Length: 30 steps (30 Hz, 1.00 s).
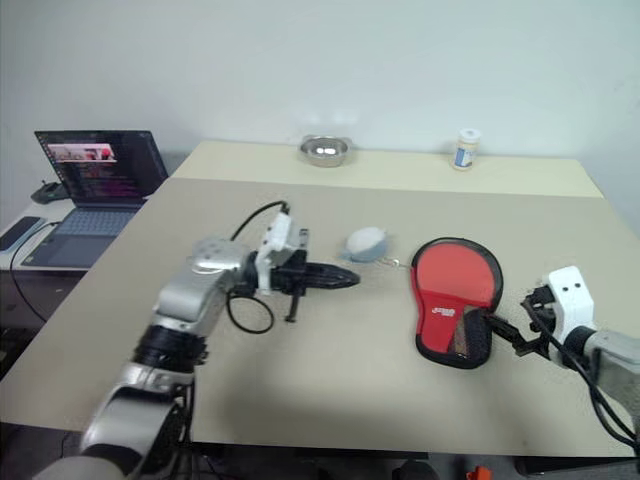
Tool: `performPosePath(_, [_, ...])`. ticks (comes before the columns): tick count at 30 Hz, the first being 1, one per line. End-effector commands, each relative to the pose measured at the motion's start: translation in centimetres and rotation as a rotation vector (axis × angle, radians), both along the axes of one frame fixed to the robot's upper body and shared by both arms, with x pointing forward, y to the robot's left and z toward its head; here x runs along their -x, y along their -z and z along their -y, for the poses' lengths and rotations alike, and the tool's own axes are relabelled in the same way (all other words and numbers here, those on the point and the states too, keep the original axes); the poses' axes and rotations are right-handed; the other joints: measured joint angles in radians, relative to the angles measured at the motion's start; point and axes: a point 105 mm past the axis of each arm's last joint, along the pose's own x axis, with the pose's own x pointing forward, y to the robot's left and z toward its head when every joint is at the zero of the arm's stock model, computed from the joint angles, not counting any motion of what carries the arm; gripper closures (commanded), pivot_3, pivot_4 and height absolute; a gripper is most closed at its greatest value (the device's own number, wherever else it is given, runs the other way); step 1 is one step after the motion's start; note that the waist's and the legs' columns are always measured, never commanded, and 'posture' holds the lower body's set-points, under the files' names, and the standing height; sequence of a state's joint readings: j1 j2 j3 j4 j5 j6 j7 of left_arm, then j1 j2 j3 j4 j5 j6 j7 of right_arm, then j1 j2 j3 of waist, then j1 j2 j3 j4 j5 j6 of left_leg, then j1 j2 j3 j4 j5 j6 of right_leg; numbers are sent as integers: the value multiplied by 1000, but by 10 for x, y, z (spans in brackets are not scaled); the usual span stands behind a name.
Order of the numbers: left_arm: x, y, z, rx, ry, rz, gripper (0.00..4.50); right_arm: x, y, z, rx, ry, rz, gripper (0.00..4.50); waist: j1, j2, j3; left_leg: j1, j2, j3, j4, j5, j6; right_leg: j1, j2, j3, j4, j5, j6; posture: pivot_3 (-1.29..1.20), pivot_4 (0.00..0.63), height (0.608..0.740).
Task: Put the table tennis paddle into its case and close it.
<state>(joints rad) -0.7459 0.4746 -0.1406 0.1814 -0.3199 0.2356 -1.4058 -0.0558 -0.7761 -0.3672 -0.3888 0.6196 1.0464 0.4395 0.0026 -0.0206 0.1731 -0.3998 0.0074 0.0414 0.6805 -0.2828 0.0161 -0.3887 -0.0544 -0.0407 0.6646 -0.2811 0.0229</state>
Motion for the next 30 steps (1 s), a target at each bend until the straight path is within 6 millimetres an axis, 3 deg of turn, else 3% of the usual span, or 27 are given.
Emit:
performPosePath(1, [13, -19, 1, 18, 52, 58, 4489, -12, -5, 4, 15, 33, 41, 0, 0, 0, 0, 0, 0, 0, 0, 0, 0, 0, 0, 0, 0, 0, 0, 0, 150, 740])
performPosePath(11, [15, -27, 0, 4, 38, 82, 4489, -26, 23, 5, 34, 59, -23, 0, -1, 0, 0, 0, 0, 0, 0, -1, 2, 0, 0, 0, 0, 0, 0, 0, 150, 740])
performPosePath(18, [14, -29, 4, 16, 32, 88, 4489, -33, 31, 3, 15, 59, -29, 0, -2, 0, 0, 0, 0, 0, 0, -2, 3, 0, 0, 0, 0, 0, 0, 0, 150, 740])
performPosePath(21, [12, -30, 4, 18, 28, 89, 4500, -34, 35, -9, 7, 14, -46, 582, -2, 0, 0, 1, 0, 0, 0, -2, 3, 0, 0, 0, 1, 0, 0, 0, 150, 740])
performPosePath(30, [12, -26, 1, -1, 19, 87, 4500, -30, 60, -24, -27, -27, -174, 3531, -6, -3, -3, 3, 1, 1, 0, -2, 3, 1, 1, 1, 2, 0, 0, 0, 150, 740])
